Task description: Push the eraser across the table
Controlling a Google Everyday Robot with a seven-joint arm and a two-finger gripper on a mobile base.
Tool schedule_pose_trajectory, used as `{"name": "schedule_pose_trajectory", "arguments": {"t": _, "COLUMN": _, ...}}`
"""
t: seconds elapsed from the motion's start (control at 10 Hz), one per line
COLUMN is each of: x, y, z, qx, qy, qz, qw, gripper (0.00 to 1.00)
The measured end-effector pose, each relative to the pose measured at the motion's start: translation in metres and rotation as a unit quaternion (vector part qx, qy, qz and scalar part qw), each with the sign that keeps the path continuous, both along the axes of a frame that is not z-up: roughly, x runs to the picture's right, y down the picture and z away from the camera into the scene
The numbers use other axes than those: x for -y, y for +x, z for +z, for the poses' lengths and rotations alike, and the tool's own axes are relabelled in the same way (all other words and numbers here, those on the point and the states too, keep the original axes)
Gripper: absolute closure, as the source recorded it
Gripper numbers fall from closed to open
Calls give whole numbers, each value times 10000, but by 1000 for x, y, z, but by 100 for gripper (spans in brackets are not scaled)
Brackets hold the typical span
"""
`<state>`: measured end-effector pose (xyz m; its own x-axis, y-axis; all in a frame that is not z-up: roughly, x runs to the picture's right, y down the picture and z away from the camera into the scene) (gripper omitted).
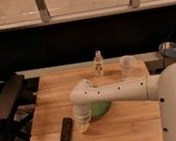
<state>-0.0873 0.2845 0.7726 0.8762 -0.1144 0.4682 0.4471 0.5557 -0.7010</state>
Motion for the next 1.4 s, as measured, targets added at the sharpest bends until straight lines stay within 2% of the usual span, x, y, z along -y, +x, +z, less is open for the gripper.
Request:
{"name": "schedule_pose_trajectory", "arguments": {"t": 0.8, "x": 6, "y": -33, "z": 3, "qx": 138, "qy": 114, "qz": -281, "qw": 9994, "gripper": 94}}
{"name": "schedule_pose_trajectory", "arguments": {"t": 1.1, "x": 6, "y": -55, "z": 7, "qx": 226, "qy": 199, "qz": -417, "qw": 9987, "gripper": 94}}
{"name": "schedule_pose_trajectory", "arguments": {"t": 1.4, "x": 11, "y": -61, "z": 8, "qx": 274, "qy": 254, "qz": -507, "qw": 9980, "gripper": 94}}
